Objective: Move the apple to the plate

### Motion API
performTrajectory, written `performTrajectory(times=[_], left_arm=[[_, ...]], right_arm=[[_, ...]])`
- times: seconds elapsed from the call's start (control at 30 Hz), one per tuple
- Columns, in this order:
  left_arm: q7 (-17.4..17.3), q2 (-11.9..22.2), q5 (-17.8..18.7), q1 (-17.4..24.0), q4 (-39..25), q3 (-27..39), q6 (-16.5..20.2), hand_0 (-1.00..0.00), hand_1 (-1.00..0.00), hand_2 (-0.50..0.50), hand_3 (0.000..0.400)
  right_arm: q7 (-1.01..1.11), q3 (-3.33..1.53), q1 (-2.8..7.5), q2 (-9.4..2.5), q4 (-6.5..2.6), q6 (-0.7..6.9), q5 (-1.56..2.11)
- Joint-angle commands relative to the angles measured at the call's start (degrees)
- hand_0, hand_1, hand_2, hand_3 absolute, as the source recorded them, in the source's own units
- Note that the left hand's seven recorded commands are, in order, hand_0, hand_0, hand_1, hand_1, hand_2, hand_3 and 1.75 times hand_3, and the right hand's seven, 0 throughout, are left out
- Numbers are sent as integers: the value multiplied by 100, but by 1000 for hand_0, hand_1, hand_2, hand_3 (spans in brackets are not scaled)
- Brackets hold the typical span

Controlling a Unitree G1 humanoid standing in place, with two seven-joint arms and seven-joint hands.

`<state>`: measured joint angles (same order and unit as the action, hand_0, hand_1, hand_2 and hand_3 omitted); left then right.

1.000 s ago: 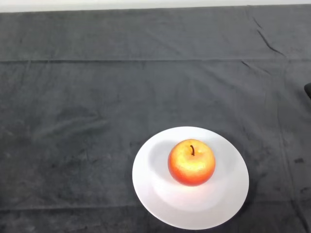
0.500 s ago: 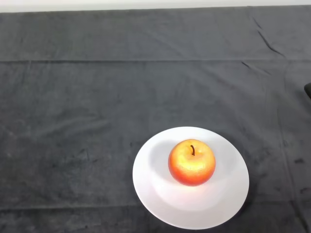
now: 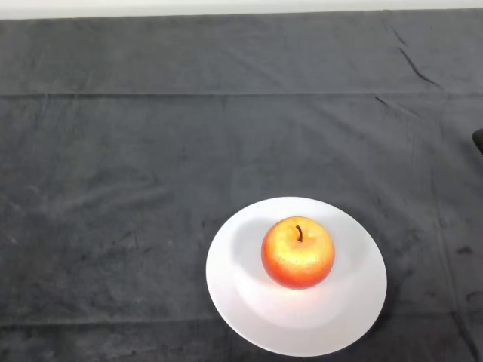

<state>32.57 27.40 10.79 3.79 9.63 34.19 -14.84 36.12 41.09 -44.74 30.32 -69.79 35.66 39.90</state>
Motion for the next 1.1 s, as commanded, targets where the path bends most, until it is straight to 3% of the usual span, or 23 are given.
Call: performTrajectory(times=[0.03,1.1], left_arm=[[100,-75,-95,-6,294,233,-181,0,0,0,0],[110,-116,-269,-190,621,292,-384,0,0,0,0]], right_arm=[[-19,49,44,133,75,-23,20],[-13,49,39,138,61,-23,19]])
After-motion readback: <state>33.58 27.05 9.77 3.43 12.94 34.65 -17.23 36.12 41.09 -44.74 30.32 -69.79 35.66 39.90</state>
